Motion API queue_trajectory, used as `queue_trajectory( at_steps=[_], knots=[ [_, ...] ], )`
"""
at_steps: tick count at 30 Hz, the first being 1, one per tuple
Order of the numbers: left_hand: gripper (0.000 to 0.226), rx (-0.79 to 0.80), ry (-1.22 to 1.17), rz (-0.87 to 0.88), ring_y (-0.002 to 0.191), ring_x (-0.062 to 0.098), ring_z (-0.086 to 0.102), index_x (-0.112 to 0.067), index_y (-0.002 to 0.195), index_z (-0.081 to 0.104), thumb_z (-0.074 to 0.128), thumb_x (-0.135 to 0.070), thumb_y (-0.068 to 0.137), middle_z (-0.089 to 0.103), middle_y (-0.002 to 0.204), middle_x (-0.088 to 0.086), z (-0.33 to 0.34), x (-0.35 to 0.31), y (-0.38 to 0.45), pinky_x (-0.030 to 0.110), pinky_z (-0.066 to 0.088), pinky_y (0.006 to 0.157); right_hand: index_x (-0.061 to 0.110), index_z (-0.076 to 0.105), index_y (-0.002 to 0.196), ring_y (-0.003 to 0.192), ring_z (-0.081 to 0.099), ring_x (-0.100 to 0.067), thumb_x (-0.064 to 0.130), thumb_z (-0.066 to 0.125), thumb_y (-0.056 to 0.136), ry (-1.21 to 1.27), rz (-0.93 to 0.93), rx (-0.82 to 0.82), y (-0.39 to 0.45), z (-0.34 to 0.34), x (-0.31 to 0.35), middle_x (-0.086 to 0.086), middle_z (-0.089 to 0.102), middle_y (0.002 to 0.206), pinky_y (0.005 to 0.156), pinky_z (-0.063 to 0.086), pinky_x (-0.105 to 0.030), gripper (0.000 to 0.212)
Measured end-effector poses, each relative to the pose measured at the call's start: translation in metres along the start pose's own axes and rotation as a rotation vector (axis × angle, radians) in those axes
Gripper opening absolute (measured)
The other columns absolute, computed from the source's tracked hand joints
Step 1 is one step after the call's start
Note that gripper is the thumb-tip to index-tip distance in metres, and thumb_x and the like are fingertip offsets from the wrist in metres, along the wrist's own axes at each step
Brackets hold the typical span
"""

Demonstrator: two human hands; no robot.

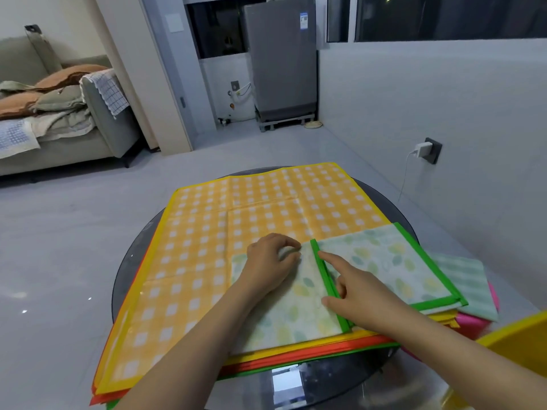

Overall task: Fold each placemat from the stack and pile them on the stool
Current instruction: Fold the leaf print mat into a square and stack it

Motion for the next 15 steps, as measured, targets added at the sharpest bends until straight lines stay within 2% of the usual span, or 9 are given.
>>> queue_trajectory(
  at_steps=[5,8,12,15],
  knots=[
    [0.025,0.063,0.043,-0.007,0.116,0.017,0.049,-0.034,0.11,0.065,0.062,-0.038,0.086,0.061,0.119,-0.008,0.004,0.006,-0.006,0.047,0.037,0.1,0.041,0.022,0.143,0.059,0.046,-0.008,0.021,0.057,0.088,-0.03,-0.019,0.003,0.002,0.001,-0.001,0.008,0.045,0.068,0.055,0.035,-0.022,0.068],
    [0.031,0.084,0.106,-0.055,0.118,0.019,0.047,-0.035,0.114,0.062,0.063,-0.044,0.084,0.057,0.121,-0.005,0.0,0.012,-0.013,0.046,0.036,0.1,0.043,0.032,0.138,0.063,0.045,-0.01,0.016,0.055,0.087,-0.029,-0.002,0.016,0.008,-0.004,-0.007,0.004,0.046,0.074,0.058,0.037,-0.025,0.063],
    [0.035,0.076,0.148,-0.118,0.115,0.018,0.047,-0.034,0.114,0.06,0.066,-0.047,0.081,0.054,0.12,-0.004,-0.01,0.014,-0.027,0.04,0.035,0.098,0.044,0.034,0.138,0.064,0.045,-0.009,0.01,0.053,0.087,-0.103,-0.004,-0.012,0.018,-0.015,-0.013,0.008,0.045,0.077,0.057,0.036,-0.022,0.063],
    [0.04,0.068,0.157,-0.152,0.107,0.017,0.05,-0.031,0.114,0.06,0.068,-0.049,0.079,0.051,0.112,-0.005,-0.016,0.011,-0.039,0.038,0.038,0.096,0.045,0.038,0.135,0.069,0.047,-0.009,0.007,0.05,0.088,-0.133,0.008,-0.075,0.03,-0.026,-0.021,0.01,0.045,0.084,0.058,0.037,-0.023,0.062]
  ],
)
Point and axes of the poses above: each hand's wrist, its own y-axis towards the middle knuckle, its own z-axis out of the palm, x = y × z, the point moved 10 cm from there along y, towards the middle knuckle
